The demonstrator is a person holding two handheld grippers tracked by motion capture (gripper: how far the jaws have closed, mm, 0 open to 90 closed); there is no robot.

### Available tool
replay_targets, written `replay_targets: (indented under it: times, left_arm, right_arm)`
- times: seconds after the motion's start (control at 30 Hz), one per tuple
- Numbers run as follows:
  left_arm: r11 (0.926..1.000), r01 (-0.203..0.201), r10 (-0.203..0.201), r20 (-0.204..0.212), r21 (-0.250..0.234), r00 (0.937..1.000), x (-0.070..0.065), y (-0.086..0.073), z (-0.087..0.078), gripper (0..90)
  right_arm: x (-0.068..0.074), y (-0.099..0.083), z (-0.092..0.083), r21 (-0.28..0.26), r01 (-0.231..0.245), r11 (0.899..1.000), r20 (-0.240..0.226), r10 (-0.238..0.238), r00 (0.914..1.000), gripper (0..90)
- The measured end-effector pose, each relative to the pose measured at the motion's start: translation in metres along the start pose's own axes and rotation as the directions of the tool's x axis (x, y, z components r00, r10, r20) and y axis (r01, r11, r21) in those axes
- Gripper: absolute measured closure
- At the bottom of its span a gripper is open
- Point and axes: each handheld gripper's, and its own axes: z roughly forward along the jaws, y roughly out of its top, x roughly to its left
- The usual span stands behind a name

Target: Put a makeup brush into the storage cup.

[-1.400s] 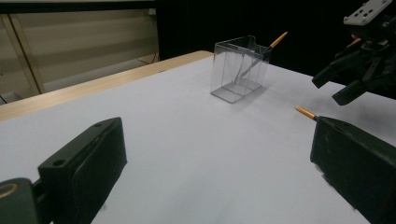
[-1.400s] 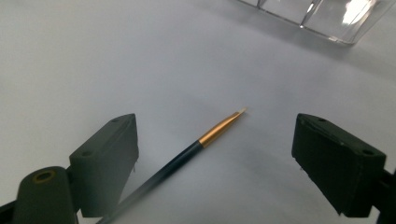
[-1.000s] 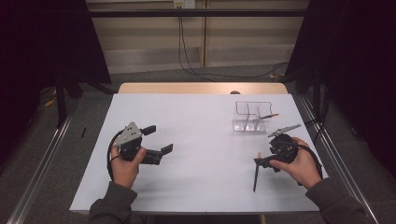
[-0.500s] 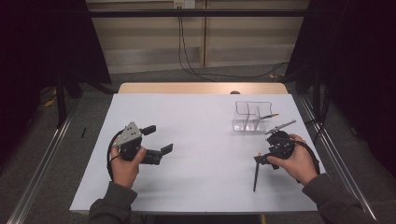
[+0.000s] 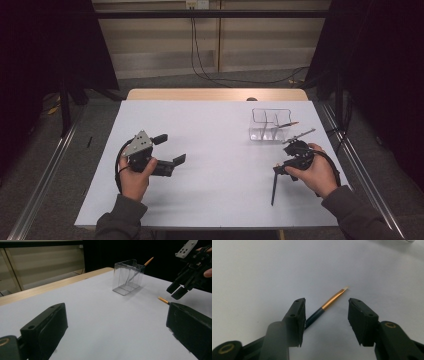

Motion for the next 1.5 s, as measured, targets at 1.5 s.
replay_targets:
  times: [1.5]
  left_arm:
    - [1.0000, -0.003, 0.003, -0.005, 0.002, 1.0000, 0.001, 0.000, 0.000, 3.2]
  right_arm:
    - [0.003, -0.007, 0.020, 0.074, -0.027, 0.997, 0.027, 0.025, 0.9993, 72.7]
